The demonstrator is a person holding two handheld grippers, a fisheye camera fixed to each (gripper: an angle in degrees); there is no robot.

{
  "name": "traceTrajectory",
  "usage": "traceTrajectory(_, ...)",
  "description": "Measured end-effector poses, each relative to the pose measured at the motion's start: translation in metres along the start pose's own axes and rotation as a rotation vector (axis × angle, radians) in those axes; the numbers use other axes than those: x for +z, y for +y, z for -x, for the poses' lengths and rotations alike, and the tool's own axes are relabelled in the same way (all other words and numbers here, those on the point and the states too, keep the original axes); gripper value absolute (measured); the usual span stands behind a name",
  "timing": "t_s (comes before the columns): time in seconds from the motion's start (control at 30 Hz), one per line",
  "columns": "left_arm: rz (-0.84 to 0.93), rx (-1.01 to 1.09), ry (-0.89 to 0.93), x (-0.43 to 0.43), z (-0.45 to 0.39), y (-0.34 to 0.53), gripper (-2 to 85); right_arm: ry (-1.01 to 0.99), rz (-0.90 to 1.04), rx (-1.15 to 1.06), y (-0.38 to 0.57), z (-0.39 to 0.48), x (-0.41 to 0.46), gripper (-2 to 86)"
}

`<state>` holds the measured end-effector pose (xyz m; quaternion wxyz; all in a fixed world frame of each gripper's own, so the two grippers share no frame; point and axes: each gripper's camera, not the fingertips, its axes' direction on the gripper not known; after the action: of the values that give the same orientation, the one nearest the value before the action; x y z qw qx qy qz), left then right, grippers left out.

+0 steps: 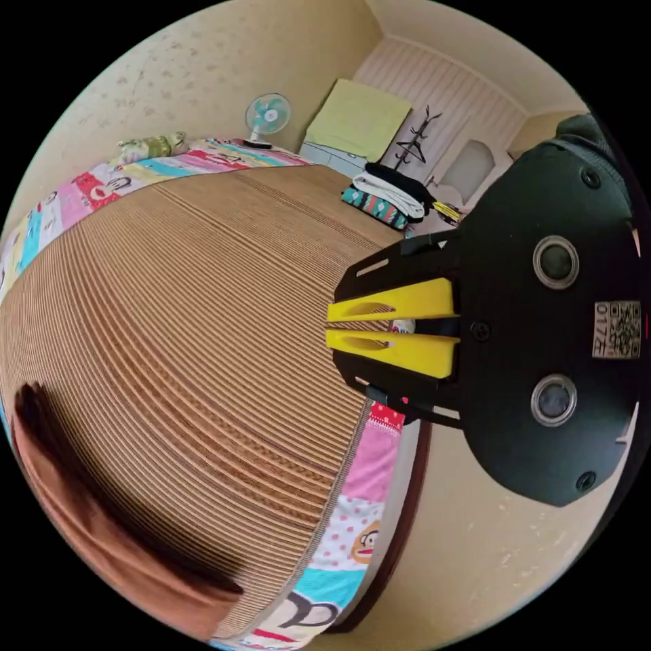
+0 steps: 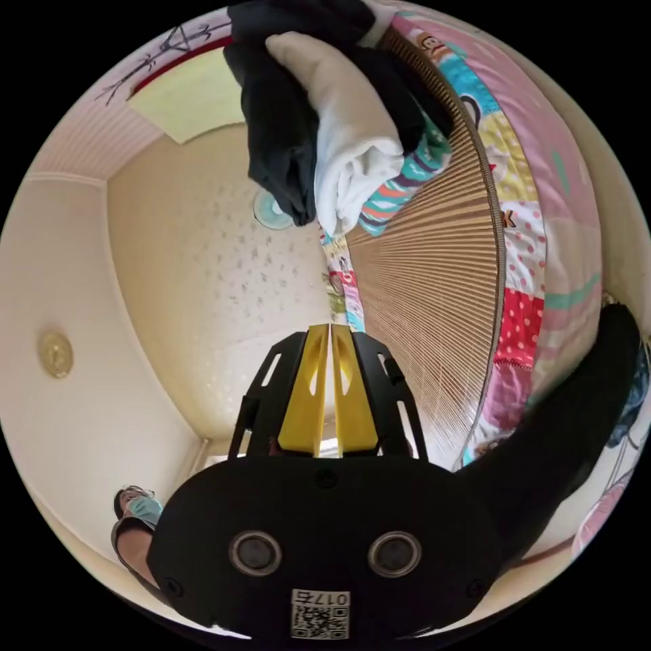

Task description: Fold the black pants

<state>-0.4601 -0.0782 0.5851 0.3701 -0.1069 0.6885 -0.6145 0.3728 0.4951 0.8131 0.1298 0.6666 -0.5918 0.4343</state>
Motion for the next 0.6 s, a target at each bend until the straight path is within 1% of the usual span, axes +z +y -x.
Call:
traceTrajectory(0.03,-0.021,0.097,-0.023,0.003,-0.037,0.006,-0.7,-0.028,-0.030,-0.003,0.003,-0.002,-0.003,5.6)
traceTrajectory(0.07,-0.050,0.178,-0.013,0.007,-0.068,0.019,-0.9,-0.088,-0.096,-0.010,0.006,-0.004,-0.010,9.3)
traceTrajectory(0.1,-0.064,0.214,-0.003,0.010,-0.082,0.027,-0.9,-0.129,-0.166,-0.009,0.007,-0.003,-0.018,12.1)
traceTrajectory(0.17,-0.098,0.309,0.042,0.030,-0.122,0.062,-1.0,-0.120,-0.270,-0.007,0.005,0.005,-0.031,14.1)
traceTrajectory(0.2,-0.102,0.324,0.054,0.037,-0.129,0.071,-1.0,-0.097,-0.317,-0.027,0.001,0.014,-0.039,14.5)
traceTrajectory(0.23,-0.105,0.345,0.076,0.052,-0.139,0.087,-1.0,-0.083,-0.326,-0.039,-0.003,0.019,-0.041,14.5)
traceTrajectory(0.27,-0.101,0.360,0.096,0.069,-0.147,0.102,-1.0,-0.041,-0.317,-0.055,-0.012,0.026,-0.044,14.5)
traceTrajectory(0.33,-0.080,0.366,0.119,0.095,-0.153,0.121,-1.0,0.036,-0.232,-0.057,-0.030,0.033,-0.040,14.0)
traceTrajectory(0.4,-0.053,0.365,0.135,0.118,-0.156,0.135,-0.9,0.136,-0.051,-0.034,-0.048,0.039,-0.018,9.9)
traceTrajectory(0.43,-0.041,0.359,0.143,0.131,-0.155,0.142,-0.9,0.144,-0.009,-0.077,-0.049,0.046,-0.010,8.0)
traceTrajectory(0.5,-0.041,0.342,0.167,0.142,-0.152,0.152,-0.8,0.051,0.048,-0.324,-0.043,0.091,0.010,3.9)
traceTrajectory(0.53,-0.053,0.330,0.201,0.144,-0.148,0.158,-0.7,0.014,0.053,-0.382,-0.042,0.105,0.015,3.5)
traceTrajectory(0.57,-0.075,0.327,0.241,0.143,-0.145,0.165,-0.7,-0.034,0.055,-0.487,-0.039,0.137,0.029,2.7)
traceTrajectory(0.6,-0.090,0.330,0.258,0.142,-0.144,0.168,-0.7,-0.041,0.061,-0.591,-0.037,0.175,0.049,2.2)
